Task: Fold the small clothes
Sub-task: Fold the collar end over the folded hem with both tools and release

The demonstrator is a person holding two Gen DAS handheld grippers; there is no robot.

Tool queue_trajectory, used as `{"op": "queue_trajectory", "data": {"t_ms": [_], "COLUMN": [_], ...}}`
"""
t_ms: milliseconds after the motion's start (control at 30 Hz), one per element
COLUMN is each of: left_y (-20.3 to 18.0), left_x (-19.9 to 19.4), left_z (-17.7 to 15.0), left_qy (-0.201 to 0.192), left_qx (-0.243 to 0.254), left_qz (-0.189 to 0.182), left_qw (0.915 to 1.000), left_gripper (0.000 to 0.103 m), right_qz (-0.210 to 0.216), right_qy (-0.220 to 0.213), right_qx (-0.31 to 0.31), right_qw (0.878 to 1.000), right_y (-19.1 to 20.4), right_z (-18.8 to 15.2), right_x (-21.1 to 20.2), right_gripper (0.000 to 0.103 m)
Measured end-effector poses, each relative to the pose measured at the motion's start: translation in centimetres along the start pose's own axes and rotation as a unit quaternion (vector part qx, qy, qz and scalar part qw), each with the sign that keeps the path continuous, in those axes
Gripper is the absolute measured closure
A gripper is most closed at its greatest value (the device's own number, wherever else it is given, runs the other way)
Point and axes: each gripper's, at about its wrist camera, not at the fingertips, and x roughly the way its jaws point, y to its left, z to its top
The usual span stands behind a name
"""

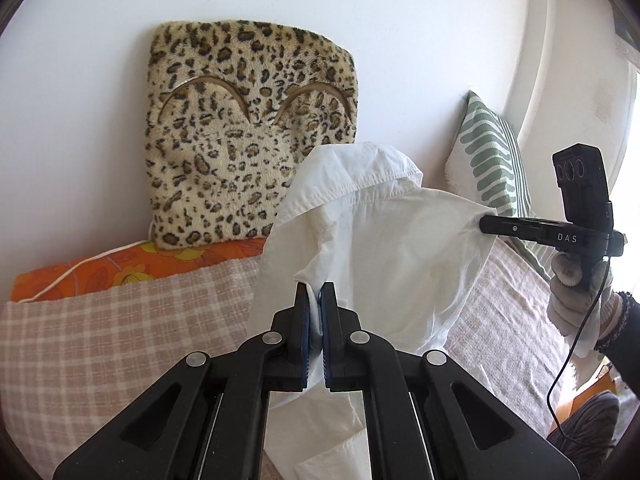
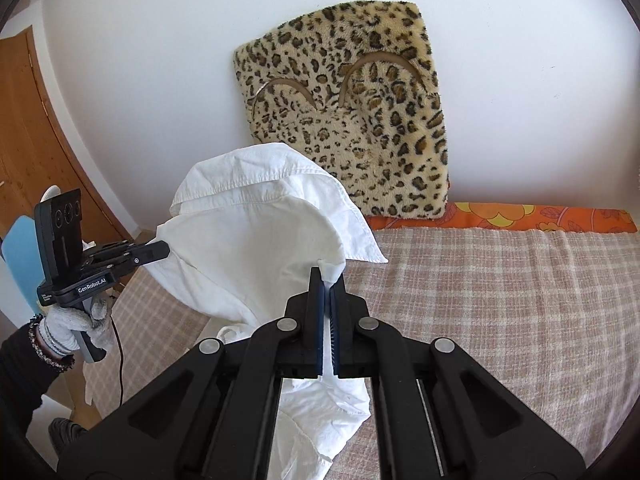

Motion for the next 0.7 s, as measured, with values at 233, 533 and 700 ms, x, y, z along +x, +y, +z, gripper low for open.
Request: {"op": "queue_trajectory", "data": {"t_ms": [233,533,700], "left_y": [-2.6,-3.3,-3.9], "left_x": [-3.9,-4.9,-4.6], "left_z": [-4.5,-11.8,-15.3], "left_qy": [0.009,0.047,0.072], "left_qx": [0.018,0.008,0.020], "left_qz": [0.011,0.017,0.033], "left_qw": [0.9997,0.9987,0.9966], "left_gripper": [0.100,0.100,0.100], "right_qz": [-0.014,-0.032,-0.047], "right_qy": [-0.005,0.025,0.057], "right_qx": [-0.025,-0.023,-0.040], "right_qw": [1.000,0.999,0.996], "right_y": [3.5,4.6,4.6], "right_z": [-6.1,-15.3,-19.0], "right_x": [-4.0,-5.1,-3.9], "right_gripper": [0.100,0.100,0.100]}}
